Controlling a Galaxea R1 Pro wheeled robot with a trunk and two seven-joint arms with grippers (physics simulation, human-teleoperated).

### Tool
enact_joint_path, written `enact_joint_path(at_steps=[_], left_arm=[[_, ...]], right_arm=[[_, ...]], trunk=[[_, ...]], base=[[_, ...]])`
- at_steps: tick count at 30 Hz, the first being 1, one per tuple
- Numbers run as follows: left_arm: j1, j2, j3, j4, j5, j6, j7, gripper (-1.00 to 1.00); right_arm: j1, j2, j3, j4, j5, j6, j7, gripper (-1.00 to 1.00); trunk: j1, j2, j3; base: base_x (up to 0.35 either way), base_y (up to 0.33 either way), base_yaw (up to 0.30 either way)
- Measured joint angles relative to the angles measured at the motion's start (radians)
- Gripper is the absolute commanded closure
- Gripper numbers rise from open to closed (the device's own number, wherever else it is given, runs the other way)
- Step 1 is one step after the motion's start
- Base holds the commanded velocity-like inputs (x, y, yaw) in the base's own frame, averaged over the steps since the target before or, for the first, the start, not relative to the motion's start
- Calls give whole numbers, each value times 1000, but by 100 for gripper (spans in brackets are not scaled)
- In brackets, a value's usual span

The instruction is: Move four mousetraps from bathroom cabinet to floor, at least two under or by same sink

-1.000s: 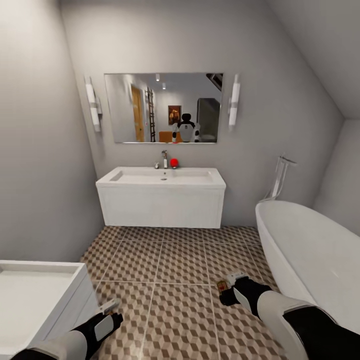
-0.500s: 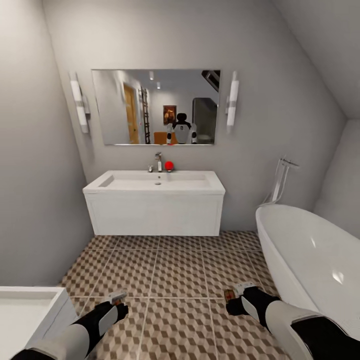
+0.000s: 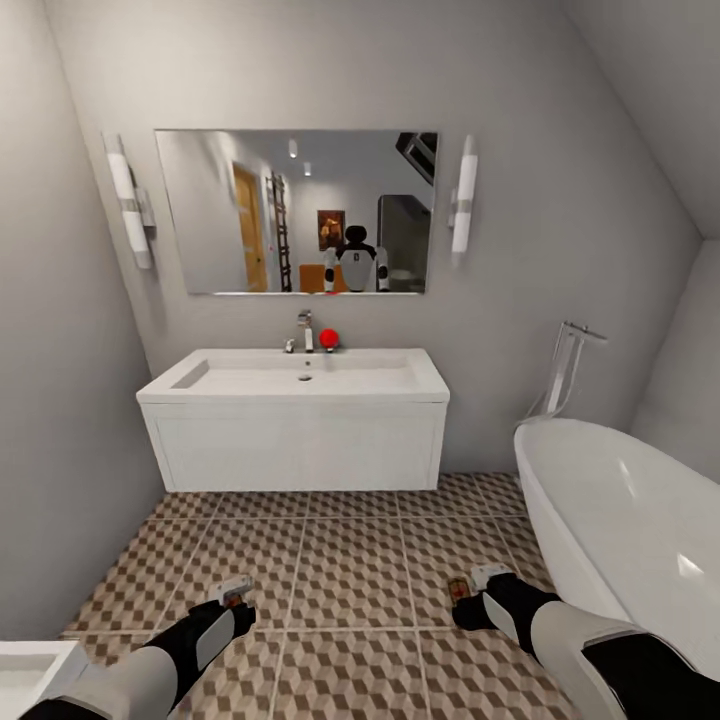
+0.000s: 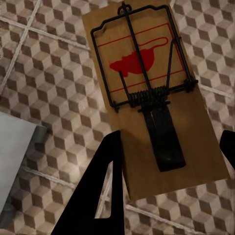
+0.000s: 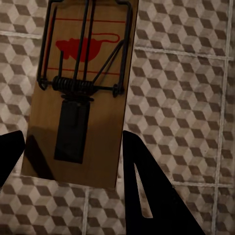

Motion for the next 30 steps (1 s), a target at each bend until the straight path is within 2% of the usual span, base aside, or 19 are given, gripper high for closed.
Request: enact_joint_path(at_steps=[4,7,12,17,22,24,30], left_arm=[[0,8,2,9,2,-6,0,100],[0,29,4,14,9,-21,0,100],[0,44,5,16,13,-31,-1,100],[0,47,5,16,15,-33,-1,100],[0,48,5,15,16,-34,-2,100],[0,47,3,8,12,-34,-4,100],[0,42,3,2,7,-32,-4,100]], right_arm=[[0,0,0,0,1,-1,0,100],[0,-1,0,0,2,-2,-1,100],[0,-1,1,0,5,-1,-2,100],[0,-3,2,0,6,-1,-21,100],[0,-4,2,-1,4,-7,-75,100],[0,-13,3,0,2,-59,-112,100],[0,-15,1,0,0,-76,-131,100]], trunk=[[0,0,0],[0,0,0],[0,0,0],[0,0,0],[0,0,0],[0,0,0],[1,0,0]], base=[[319,0,-1],[311,0,0],[313,0,0],[320,0,0],[298,0,0],[68,0,0],[22,0,0]])
